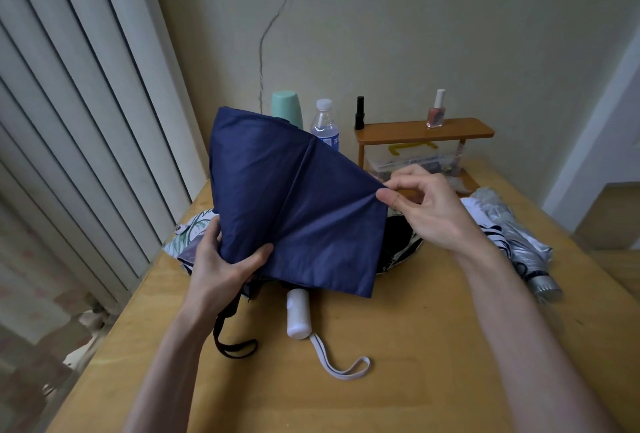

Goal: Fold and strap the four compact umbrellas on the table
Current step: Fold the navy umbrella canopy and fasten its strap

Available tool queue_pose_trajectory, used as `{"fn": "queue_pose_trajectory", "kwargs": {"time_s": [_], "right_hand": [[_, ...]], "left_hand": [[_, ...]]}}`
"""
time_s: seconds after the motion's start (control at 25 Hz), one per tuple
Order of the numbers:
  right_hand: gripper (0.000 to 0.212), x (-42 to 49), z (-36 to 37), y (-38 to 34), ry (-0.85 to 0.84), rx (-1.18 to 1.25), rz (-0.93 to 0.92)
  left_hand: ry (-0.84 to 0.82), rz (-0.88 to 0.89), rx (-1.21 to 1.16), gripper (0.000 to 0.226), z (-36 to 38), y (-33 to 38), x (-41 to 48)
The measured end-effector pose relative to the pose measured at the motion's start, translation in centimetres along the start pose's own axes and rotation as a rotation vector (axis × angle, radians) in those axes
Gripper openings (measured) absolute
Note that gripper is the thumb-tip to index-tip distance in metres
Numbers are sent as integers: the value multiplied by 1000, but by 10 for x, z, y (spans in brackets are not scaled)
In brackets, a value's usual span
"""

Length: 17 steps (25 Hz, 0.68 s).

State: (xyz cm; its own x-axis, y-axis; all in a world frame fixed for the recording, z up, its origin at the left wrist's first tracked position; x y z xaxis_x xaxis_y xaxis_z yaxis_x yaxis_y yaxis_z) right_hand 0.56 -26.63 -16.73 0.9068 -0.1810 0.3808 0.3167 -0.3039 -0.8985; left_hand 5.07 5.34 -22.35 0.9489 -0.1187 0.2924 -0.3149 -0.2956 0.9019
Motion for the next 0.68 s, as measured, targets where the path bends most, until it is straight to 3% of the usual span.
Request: {"fn": "queue_pose_trajectory", "kwargs": {"time_s": [0.08,0.2,0.36,0.44,0.52,0.68], "right_hand": [[8,0,2,2,-6,9,-25],[13,0,11,2,129,-16,-173],[14,-6,32,-1,342,-271,-398],[8,-6,35,-3,307,-113,-249],[16,-3,31,-2,196,9,-90],[17,-5,11,-6,40,128,77]], "left_hand": [[-2,6,-7,72,0,0,0],[26,3,-3,67,3,-2,2],[65,22,27,55,12,-4,2],[65,21,31,53,13,-6,2],[58,15,25,53,9,-8,3],[9,0,21,59,-2,-8,1]]}}
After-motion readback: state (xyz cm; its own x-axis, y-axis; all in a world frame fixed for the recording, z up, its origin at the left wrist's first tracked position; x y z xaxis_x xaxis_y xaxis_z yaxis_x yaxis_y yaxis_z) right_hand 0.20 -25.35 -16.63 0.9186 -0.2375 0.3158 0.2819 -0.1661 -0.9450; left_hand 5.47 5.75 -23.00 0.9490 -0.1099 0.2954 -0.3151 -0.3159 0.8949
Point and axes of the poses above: each hand's wrist, its own x-axis towards the middle knuckle, its own z-axis out of the palm, y = z × x, the point moved 1 cm from there along x, towards the middle knuckle, and after that the axes turned 9 degrees about x, right-handed, at the moved point
